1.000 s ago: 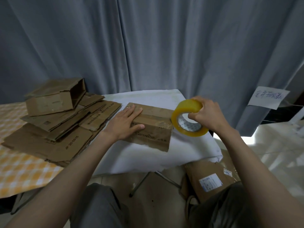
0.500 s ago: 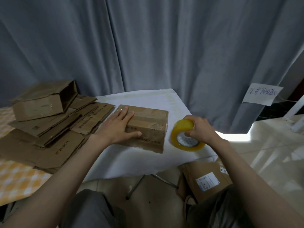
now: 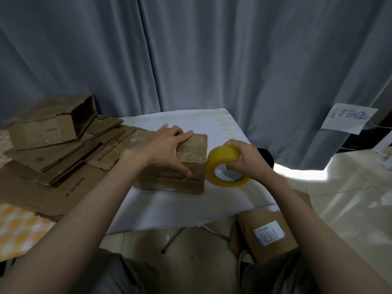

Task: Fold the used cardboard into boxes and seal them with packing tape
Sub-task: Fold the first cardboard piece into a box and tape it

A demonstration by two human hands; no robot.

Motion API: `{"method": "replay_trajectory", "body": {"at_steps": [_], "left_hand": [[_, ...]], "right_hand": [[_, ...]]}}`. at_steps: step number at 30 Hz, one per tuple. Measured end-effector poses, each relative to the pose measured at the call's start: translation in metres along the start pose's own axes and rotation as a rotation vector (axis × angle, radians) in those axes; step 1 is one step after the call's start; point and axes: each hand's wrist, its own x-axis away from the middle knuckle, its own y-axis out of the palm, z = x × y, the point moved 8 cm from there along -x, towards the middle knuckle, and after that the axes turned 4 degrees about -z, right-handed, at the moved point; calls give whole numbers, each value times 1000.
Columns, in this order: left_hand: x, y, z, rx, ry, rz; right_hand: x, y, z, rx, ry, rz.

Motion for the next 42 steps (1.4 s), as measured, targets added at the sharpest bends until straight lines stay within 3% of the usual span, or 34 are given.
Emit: {"method": "replay_trajectory", "body": {"at_steps": [4,9,12,15,18,21,26,31,42], "left_hand": [[17,-20,-25,-55,-49,111],[34,6,-49,74,-125,7],[39,12,-53,153,-119,67],[43,16,-53,197,-114,100],[44,17,-52,197,-113,102],[44,16,-52,202,-121,97],[45,14,-51,195,-127,93],[50,6,-55,106,-121,57],[76,9,-63,120,-175,23]], "right_hand": [[-22,20,-23,-69,-17,-47],[-29,54,-27,-139,-1,-144],[-30,55,-26,-250,-36,-182],[-21,56,-10,-458,51,-262],[-17,56,12,-695,177,-184],[-19,59,29,-679,301,-114],[-27,64,15,-798,164,-245],[-21,69,-7,-672,-5,-359],[-25,80,-38,-425,6,-407]]}}
